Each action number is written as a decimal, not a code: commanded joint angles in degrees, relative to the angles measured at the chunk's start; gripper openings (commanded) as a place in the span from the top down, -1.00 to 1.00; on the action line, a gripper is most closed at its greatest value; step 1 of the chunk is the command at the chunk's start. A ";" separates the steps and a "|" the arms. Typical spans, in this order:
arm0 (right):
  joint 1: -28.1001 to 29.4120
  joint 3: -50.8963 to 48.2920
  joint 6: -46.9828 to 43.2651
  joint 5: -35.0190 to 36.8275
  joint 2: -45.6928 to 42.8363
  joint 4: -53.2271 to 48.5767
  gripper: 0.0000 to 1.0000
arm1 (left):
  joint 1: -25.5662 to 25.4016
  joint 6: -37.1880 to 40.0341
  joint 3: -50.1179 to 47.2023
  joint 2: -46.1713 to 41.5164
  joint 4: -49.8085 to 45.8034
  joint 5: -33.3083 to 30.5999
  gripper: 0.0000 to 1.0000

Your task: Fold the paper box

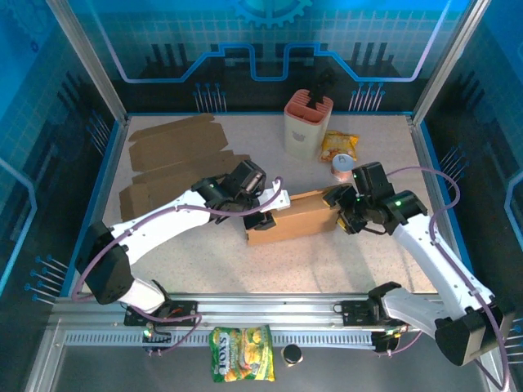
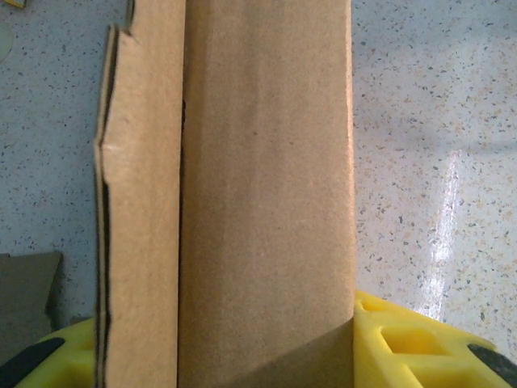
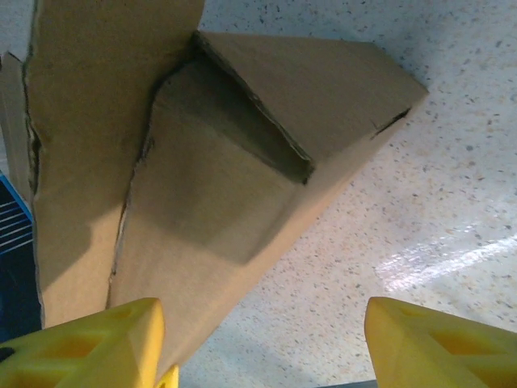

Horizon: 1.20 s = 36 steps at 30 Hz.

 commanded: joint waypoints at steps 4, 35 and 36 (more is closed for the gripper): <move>-1.00 -5.63 2.05 0.99 0.27 5.18 -0.26 | -0.34 -1.58 -1.71 -1.62 -0.58 -1.93 0.06; -3.71 9.26 -17.45 2.24 4.03 -7.79 -0.17 | -1.25 -0.99 -3.23 -3.36 -0.03 -1.82 0.16; -4.75 10.64 -20.38 2.55 3.44 -8.04 -0.17 | -1.23 -0.99 -3.38 -3.56 -0.13 -1.93 0.16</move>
